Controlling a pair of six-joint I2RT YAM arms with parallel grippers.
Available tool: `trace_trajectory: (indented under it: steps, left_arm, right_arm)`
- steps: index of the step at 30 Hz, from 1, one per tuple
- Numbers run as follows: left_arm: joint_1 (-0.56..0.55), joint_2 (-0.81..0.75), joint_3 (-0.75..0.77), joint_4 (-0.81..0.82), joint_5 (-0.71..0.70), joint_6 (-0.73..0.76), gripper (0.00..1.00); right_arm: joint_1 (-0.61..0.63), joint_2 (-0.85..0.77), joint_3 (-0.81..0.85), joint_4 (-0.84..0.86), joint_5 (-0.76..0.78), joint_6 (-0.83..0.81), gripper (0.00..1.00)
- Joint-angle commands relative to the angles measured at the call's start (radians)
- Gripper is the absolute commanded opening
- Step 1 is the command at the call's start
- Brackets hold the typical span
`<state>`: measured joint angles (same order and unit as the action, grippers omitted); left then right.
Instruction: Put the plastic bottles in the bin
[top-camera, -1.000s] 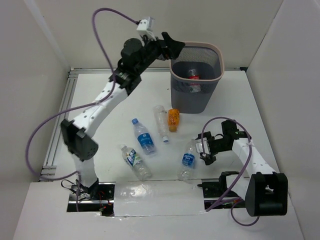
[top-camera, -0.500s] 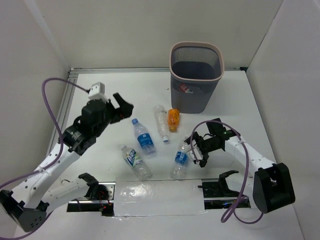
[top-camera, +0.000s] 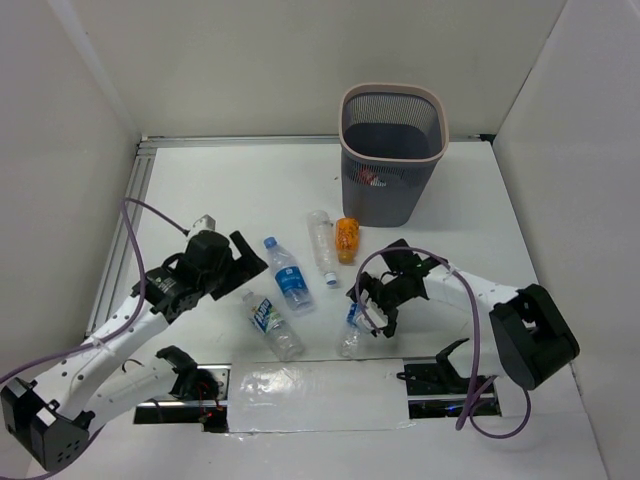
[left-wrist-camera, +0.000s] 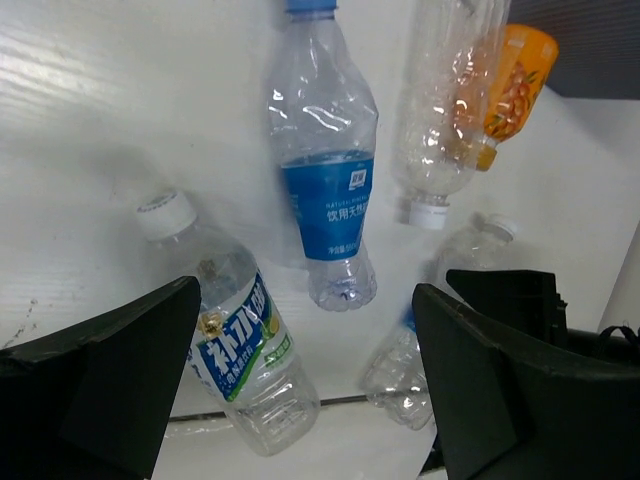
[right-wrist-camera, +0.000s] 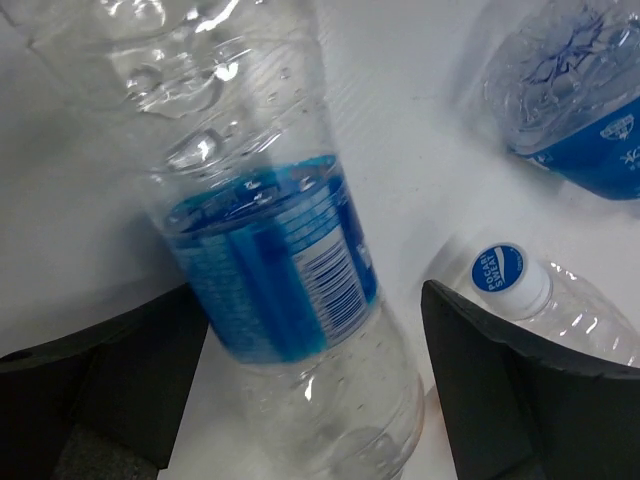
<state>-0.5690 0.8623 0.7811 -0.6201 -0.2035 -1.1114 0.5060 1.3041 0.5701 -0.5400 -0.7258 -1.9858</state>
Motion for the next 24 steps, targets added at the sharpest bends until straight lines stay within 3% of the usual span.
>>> trace_trajectory:
  steps: [1, 2, 5, 11, 15, 18, 24]
  left_arm:
    - [-0.022, 0.006, 0.007, -0.016, 0.047, -0.044, 1.0]
    - [-0.022, 0.006, 0.007, -0.017, 0.047, -0.044, 1.0]
    - [-0.042, 0.015, -0.028, -0.026, 0.059, -0.053, 1.0]
    - [-0.085, 0.047, -0.128, -0.026, 0.07, -0.063, 1.0]
    - [-0.133, 0.081, -0.147, -0.017, 0.07, -0.087, 1.0]
    - [-0.176, 0.099, -0.148, -0.017, 0.043, -0.105, 1.0]
    - [-0.236, 0.13, -0.166, 0.051, -0.019, -0.137, 1.0]
  right_arm:
    - [0.016, 0.038, 0.03, -0.006, 0.028, -0.2, 0.88]
    - [0.016, 0.05, 0.03, -0.006, 0.028, -0.2, 0.88]
    - [0.016, 0.064, 0.05, -0.05, 0.016, -0.2, 0.75]
    - [0.005, 0.063, 0.097, -0.187, -0.03, -0.191, 0.42]
    - [-0.017, -0.021, 0.14, -0.218, -0.125, -0.134, 0.37]
    - [-0.017, -0.106, 0.189, -0.158, -0.213, 0.016, 0.37]
    - [0.029, -0.206, 0.298, 0.111, -0.308, 0.463, 0.35]
